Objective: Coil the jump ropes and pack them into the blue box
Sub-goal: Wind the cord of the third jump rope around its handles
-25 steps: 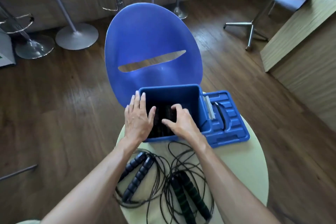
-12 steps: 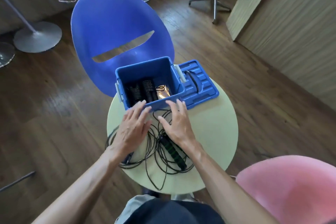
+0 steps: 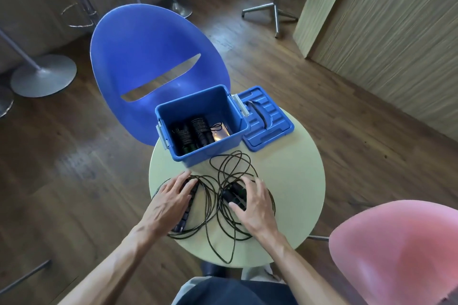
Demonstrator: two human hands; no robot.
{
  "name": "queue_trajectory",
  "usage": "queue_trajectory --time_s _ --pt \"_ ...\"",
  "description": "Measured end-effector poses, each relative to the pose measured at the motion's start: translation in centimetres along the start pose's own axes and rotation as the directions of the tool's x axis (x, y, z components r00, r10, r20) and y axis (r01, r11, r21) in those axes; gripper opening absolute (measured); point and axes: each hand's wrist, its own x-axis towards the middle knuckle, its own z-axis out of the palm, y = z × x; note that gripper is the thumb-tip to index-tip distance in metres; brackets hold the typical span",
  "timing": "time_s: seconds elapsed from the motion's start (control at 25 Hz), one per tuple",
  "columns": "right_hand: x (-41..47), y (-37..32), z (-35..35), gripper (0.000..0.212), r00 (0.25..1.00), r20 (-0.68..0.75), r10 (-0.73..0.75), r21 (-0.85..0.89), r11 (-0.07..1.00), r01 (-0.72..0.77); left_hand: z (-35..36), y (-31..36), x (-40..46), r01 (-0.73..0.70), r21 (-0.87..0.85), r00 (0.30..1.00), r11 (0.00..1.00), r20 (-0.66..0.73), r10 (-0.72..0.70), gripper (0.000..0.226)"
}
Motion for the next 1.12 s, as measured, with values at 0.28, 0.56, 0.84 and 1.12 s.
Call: queue_trajectory --time_s 0.28,0.56,0.84,1.12 --pt "-1.6 -2.5 2.1 0.074 0.998 0.018 -0.068 -0.166 0.984 0.070 -0.5 -2.0 -2.6 0.177 -0.125 0.977 0.976 0.145 -0.158 0.070" --pt "-3.6 -5.8 5.3 0.076 0.971 0.197 -0.135 -0.134 0.977 0.163 -1.6 -1.8 -2.7 0.409 -0.220 0.873 0.886 0.375 -0.310 0.052" --pt "-3.8 -4.4 5.6 0.085 0.946 0.324 -0.030 -0.116 0.991 0.071 -0.2 0.6 0.3 0.769 -0.313 0.596 0.557 0.664 -0.451 0.040" --pt "-1.7 -3.8 6.3 0.104 0.947 0.285 0.149 -0.265 0.961 -0.072 1.7 4.0 1.4 0.690 -0.314 0.632 0.652 0.701 -0.330 0.048"
